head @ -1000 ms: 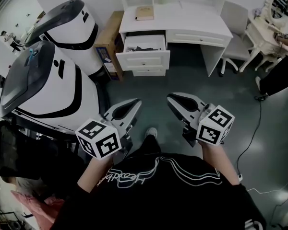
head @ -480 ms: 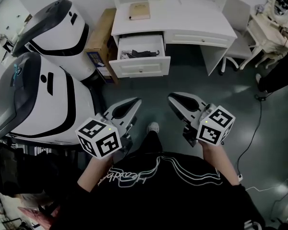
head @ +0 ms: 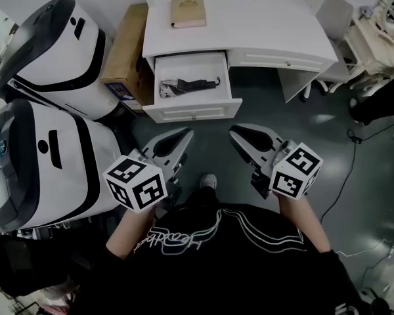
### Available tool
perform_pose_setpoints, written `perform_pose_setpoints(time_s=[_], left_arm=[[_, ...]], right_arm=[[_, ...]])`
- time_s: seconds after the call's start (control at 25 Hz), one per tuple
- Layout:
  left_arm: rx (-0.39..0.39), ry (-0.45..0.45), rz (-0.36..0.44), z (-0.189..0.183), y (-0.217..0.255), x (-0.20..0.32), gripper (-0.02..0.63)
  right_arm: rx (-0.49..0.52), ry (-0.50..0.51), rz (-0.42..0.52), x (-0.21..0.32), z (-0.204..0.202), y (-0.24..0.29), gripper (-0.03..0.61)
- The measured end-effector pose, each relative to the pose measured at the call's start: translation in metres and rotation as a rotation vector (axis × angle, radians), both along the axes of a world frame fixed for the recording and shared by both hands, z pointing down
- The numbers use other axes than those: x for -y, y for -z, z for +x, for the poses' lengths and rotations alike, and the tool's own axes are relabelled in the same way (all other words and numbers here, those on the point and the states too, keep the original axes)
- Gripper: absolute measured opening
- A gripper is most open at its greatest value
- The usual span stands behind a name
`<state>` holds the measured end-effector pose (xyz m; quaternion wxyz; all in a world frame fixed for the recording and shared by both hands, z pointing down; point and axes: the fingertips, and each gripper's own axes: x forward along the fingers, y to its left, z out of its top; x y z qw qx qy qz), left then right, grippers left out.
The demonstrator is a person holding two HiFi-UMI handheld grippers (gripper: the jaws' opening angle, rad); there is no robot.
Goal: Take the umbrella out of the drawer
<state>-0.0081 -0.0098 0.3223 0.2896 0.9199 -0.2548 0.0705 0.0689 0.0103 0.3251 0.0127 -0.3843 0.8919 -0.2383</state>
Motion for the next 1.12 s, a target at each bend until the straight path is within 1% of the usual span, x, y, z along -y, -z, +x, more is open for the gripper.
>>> perform_pose_setpoints(time_s=[0.16,0.32,0.4,0.44,0.56,0.64,0.76,0.88,1.0,1.12], left_arm=[[0.01,0.0,-0.021,0.004,-0.015,0.05,0.02],[0.017,0.018,-0.026,0.005,-0.027,0.086,0.02],[0.019,0.035,-0.034,0.003,-0.033,0.101,0.02],[0.02,0.044,-0.04,0.001,-0.036,0.108,0.02],[0.027,0.073,-0.063,-0.004,-0.044,0.128,0.02],[0.035,0.098,-0.075,-0.007,-0.05,0.144,0.02],[0.05,0.133,-0.092,-0.008,-0.057,0.171,0.02],[0.069,0.164,-0.117,-0.009,-0.065,0.2,0.02],[0.085,0.19,-0.145,-0.009,-0.072,0.235,0.02],[0.102,0.207,-0.176,-0.01,-0.083,0.263,0.02]], right_arm=[[-0.025,0.012,-0.002,0.047,0.005,-0.007,0.055],[-0.079,0.04,0.0,0.082,0.007,-0.022,0.055],[-0.089,0.06,-0.012,0.098,0.006,-0.031,0.057],[-0.092,0.072,-0.02,0.105,0.005,-0.035,0.065],[-0.123,0.112,-0.042,0.131,0.002,-0.047,0.134],[-0.158,0.135,-0.05,0.151,0.001,-0.058,0.152],[-0.224,0.197,-0.056,0.184,-0.001,-0.077,0.181],[-0.287,0.284,-0.071,0.217,-0.006,-0.099,0.209],[-0.337,0.383,-0.095,0.255,-0.012,-0.123,0.225],[-0.425,0.463,-0.105,0.288,-0.017,-0.152,0.232]])
